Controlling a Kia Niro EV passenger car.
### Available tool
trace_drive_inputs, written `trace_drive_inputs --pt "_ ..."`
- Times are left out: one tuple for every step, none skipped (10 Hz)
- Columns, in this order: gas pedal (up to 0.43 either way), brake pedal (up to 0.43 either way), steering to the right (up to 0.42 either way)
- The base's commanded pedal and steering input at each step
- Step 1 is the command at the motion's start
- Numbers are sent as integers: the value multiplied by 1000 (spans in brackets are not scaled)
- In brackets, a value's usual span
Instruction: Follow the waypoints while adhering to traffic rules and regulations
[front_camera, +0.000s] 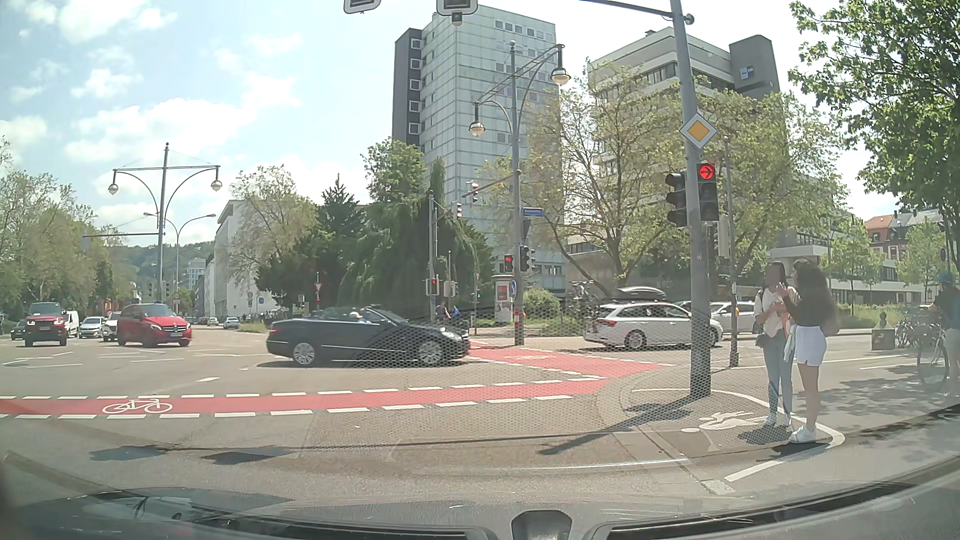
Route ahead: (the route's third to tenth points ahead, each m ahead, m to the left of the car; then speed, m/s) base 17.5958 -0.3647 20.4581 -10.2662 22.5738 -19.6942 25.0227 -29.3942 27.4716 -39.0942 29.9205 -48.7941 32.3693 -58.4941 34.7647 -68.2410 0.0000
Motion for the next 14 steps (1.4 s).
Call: trace_drive_inputs --pt "0 268 -68" --pt "0 268 -68" --pt "0 268 -69" --pt "0 268 -69" --pt "0 268 -70" --pt "0 268 -71" --pt "0 262 -72" --pt "0 262 -74" --pt "0 268 -75" --pt "0 262 -75" --pt "0 262 -75" --pt "0 262 -75" --pt "0 268 -75" --pt "0 268 -75"
